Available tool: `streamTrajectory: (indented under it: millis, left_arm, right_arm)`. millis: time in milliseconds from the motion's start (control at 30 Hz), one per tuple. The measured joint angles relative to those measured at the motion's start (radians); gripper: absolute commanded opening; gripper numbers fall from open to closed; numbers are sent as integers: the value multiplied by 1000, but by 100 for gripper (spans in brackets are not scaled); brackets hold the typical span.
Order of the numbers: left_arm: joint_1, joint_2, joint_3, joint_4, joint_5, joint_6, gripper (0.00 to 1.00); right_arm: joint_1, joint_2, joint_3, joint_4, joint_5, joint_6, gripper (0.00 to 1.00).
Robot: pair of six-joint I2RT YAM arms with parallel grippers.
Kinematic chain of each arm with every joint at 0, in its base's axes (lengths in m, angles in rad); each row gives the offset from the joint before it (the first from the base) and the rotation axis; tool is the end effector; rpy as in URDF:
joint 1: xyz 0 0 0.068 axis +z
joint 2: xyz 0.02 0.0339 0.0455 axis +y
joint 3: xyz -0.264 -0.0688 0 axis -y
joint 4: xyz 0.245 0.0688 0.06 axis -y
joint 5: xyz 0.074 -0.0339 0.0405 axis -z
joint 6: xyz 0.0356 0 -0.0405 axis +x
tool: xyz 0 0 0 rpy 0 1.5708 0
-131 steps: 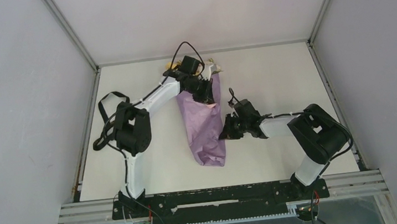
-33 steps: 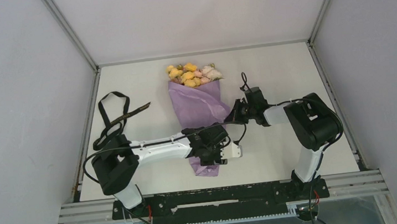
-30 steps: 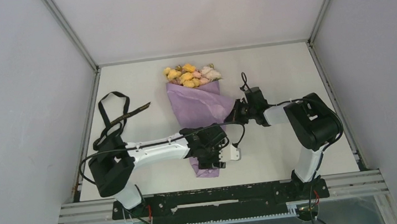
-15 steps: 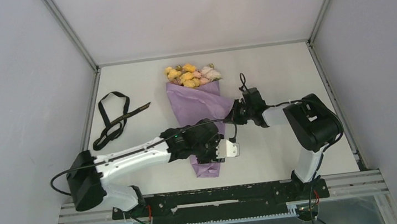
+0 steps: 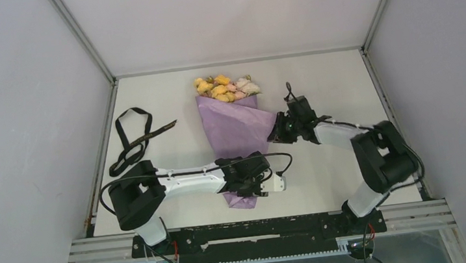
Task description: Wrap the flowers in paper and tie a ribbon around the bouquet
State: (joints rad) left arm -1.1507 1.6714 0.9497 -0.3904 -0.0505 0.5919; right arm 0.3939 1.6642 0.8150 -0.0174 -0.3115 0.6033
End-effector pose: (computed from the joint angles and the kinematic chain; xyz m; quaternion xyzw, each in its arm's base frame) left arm 0.1316 -0.2901 0.1611 0.7412 0.6312 -0.0390 0.2252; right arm 0.2926 0.1334 0.1498 0.0437 0.9278 0.2908 0.2296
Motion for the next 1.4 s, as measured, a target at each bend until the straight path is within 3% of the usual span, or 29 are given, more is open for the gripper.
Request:
streamTrajectory:
  millis: [267, 400, 600, 733, 867, 1400]
  left_arm:
    - [-5, -4, -8, 11, -8, 10, 61]
    - [-5, -10, -16, 19, -8, 11, 61]
    - [-5, -10, -15, 18, -9, 11, 61]
    - [-5, -7, -12, 13, -9, 13, 61]
    - [-5, 5, 5, -5, -7, 19, 62]
    - [-3, 50, 68, -74, -18, 62, 65]
  right_arm:
    - [-25, -410, 57, -223, 159, -121, 45]
    - [8, -455, 75, -190, 132, -167, 49]
    - [6, -205, 124, -134, 34, -208, 61]
    - [6, 22, 203, -114, -24, -234, 63]
    - [3, 148, 241, -105, -60, -251, 64]
    - [-102, 353, 398, -18, -224, -260, 64]
